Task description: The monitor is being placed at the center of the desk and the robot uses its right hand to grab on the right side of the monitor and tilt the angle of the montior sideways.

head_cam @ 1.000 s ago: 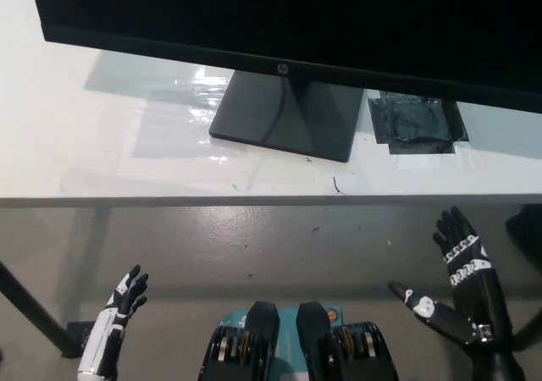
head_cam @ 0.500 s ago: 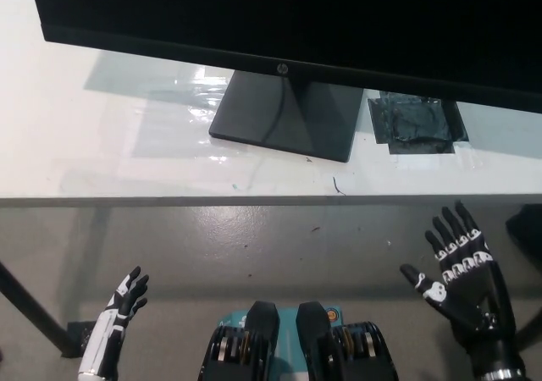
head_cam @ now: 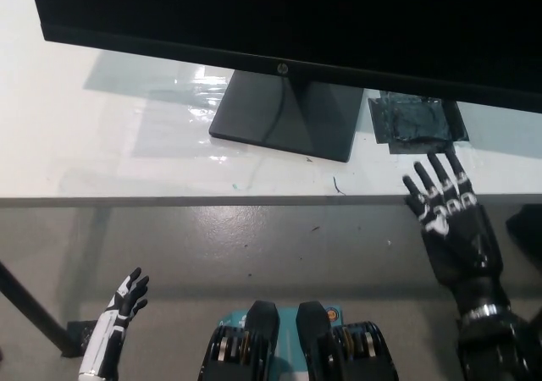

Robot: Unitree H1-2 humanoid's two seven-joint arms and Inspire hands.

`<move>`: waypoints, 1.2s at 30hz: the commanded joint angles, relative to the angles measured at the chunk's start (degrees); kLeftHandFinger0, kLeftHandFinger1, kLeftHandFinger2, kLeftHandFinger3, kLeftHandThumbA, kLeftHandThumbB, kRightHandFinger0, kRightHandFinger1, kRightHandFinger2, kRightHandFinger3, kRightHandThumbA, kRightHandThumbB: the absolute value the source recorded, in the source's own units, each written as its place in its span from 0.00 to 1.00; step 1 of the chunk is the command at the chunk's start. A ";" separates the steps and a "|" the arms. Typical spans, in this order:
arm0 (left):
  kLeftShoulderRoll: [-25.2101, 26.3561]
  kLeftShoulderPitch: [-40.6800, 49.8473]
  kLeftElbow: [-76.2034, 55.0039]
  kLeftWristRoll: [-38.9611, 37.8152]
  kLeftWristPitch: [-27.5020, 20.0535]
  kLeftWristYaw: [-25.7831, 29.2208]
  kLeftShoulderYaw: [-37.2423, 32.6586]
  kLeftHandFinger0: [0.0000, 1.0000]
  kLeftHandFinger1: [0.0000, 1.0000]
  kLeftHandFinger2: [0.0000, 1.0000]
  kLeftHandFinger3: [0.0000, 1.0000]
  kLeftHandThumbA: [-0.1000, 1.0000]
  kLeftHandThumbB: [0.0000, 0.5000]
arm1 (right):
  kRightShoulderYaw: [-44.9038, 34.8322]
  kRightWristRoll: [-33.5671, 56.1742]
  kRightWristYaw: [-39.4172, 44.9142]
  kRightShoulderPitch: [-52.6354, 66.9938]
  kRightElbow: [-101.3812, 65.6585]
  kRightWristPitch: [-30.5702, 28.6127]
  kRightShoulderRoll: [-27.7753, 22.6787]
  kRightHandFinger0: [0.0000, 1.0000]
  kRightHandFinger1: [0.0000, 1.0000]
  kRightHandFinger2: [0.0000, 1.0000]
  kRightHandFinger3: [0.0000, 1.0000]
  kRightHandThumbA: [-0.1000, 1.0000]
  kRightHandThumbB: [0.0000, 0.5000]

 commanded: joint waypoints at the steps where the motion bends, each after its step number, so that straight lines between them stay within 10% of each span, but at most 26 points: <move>1: 1.14 -0.72 -1.28 0.90 -3.04 0.55 -0.35 1.00 1.00 1.00 1.00 1.00 0.47 | -6.50 26.52 0.15 -11.82 -0.04 13.46 3.37 1.00 1.00 1.00 1.00 1.00 0.67; 36: 1.52 -0.61 -0.96 1.04 -3.04 0.43 -0.82 1.00 1.00 1.00 1.00 1.00 0.45 | -18.17 15.67 9.60 -22.56 34.19 12.95 7.55 1.00 1.00 1.00 1.00 1.00 0.60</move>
